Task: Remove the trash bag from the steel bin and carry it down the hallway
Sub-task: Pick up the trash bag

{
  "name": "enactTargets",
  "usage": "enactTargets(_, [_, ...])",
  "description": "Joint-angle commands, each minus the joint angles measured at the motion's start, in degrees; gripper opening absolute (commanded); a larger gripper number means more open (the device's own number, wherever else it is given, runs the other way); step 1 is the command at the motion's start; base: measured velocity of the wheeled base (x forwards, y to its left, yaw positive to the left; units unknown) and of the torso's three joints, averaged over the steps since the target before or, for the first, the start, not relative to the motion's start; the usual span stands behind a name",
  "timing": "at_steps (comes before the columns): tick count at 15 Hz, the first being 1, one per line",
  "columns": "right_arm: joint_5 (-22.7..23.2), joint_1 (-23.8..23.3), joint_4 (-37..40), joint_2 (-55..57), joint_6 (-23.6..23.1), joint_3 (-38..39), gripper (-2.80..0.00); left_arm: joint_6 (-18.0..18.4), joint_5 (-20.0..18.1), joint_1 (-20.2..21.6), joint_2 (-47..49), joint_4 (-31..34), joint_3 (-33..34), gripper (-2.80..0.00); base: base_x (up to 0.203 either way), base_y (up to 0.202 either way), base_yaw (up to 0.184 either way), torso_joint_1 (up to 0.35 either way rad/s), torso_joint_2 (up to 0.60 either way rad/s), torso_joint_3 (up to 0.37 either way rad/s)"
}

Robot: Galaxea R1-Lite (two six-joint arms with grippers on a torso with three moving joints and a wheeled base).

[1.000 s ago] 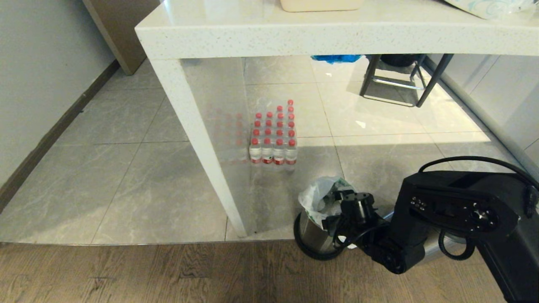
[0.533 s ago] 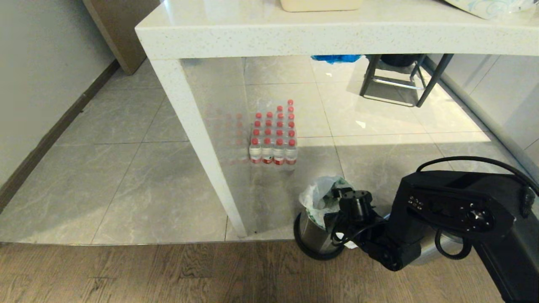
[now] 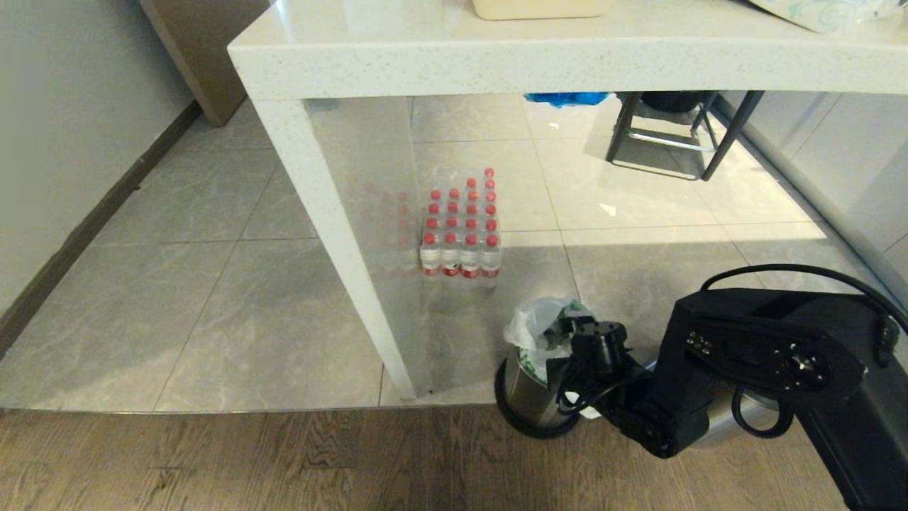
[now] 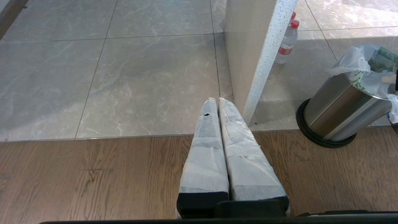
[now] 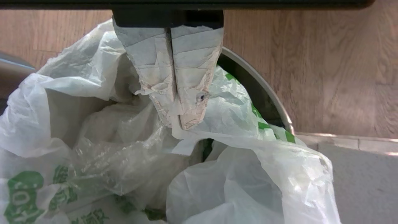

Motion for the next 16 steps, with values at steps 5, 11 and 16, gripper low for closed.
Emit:
enactTargets(5, [-0.5,0.1,-0.2,-4.0,2.3,3.9,-2.80,0.0,0.0,0.0,0.0,0.0,0.0,-2.80,0.000,0.000,0.000,0.000,0.00,0.000])
enactTargets(11, [-1.7,0.1,1.6,-15.5,4.9,10.0,-2.80,0.0,0.0,0.0,0.0,0.0,0.0,-2.80,0.000,0.000,0.000,0.000,0.00,0.000])
enactTargets(16, [-4.2,0.5,3.4,-20.7,6.8,17.1,-2.80,0.0,0.0,0.0,0.0,0.0,0.0,-2.80,0.000,0.000,0.000,0.000,0.00,0.000])
